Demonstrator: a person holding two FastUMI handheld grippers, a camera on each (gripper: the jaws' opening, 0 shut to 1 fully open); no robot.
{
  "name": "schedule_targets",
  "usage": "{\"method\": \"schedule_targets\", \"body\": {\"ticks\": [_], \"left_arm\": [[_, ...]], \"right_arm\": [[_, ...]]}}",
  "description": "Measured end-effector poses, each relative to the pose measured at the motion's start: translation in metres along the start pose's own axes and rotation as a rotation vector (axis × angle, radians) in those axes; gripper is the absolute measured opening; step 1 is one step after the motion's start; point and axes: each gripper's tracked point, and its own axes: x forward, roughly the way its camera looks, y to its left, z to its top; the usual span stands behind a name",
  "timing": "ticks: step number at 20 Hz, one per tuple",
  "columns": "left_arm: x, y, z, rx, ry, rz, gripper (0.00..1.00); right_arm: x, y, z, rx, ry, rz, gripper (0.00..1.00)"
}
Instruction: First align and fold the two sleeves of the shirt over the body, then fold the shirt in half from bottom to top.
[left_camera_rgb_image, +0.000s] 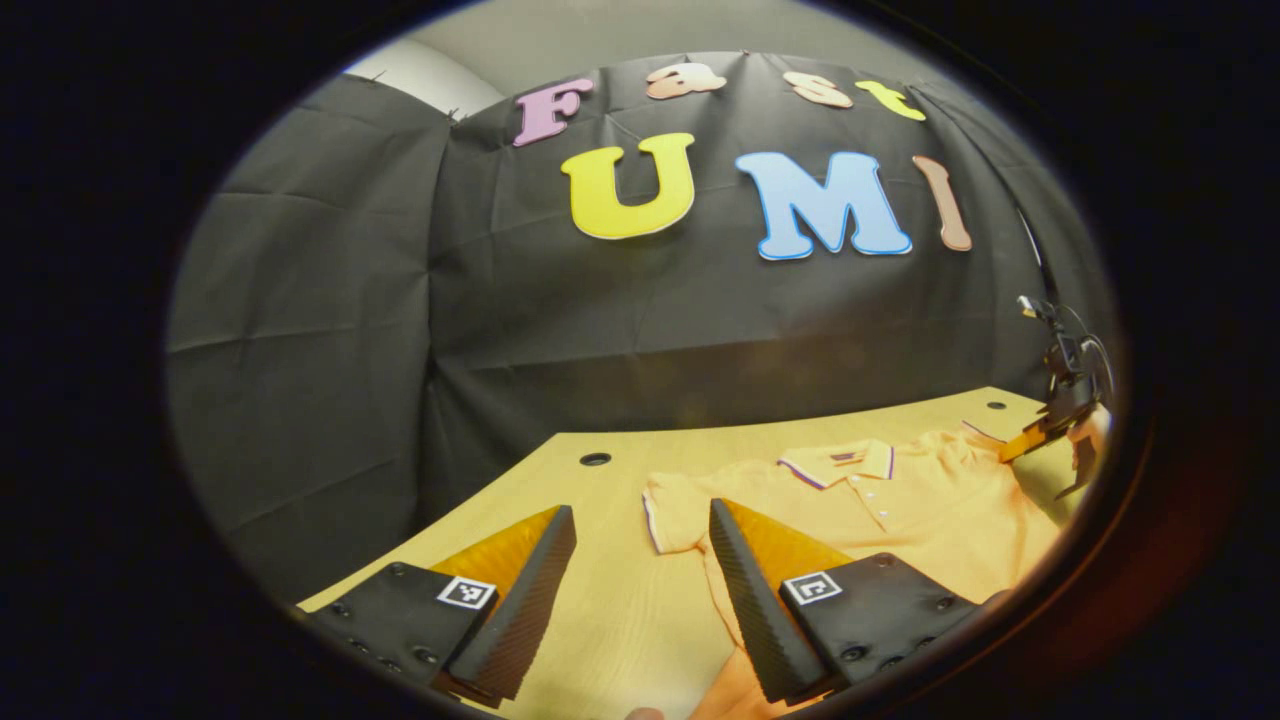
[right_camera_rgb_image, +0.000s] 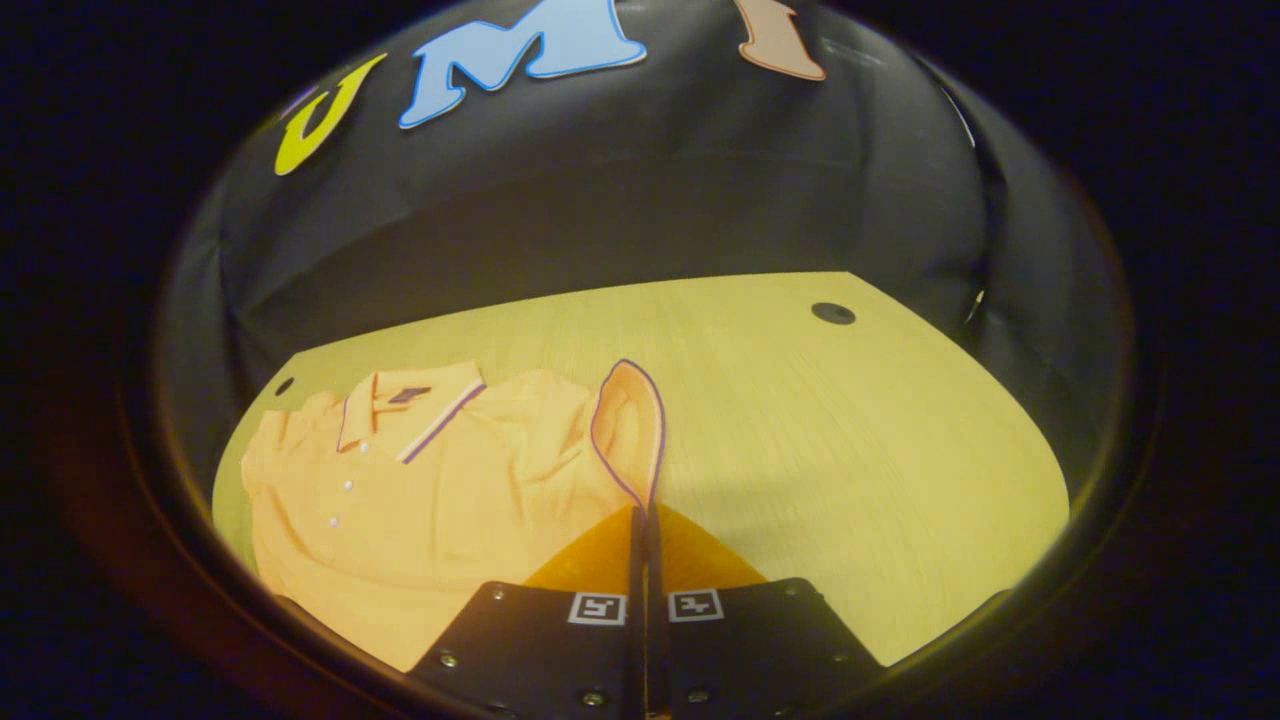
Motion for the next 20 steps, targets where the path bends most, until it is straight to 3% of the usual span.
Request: {"method": "schedule_targets", "body": {"ticks": [4,11,15,20], "left_arm": [[0.002,-0.001,-0.004,-0.007,0.011,-0.002,0.89],[0.002,-0.004,-0.008,-0.011,0.026,-0.007,0.89],[0.000,-0.001,-0.008,-0.005,0.029,-0.005,0.89],[-0.001,0.002,-0.010,0.007,0.035,0.001,0.89]], "right_arm": [[-0.018,0.034,0.023,-0.104,-0.066,0.031,0.01],[-0.057,0.131,0.042,-0.287,-0.139,0.176,0.01],[-0.069,0.181,0.026,-0.355,-0.123,0.267,0.01],[-0.059,0.207,-0.011,-0.402,-0.045,0.314,0.01]]}}
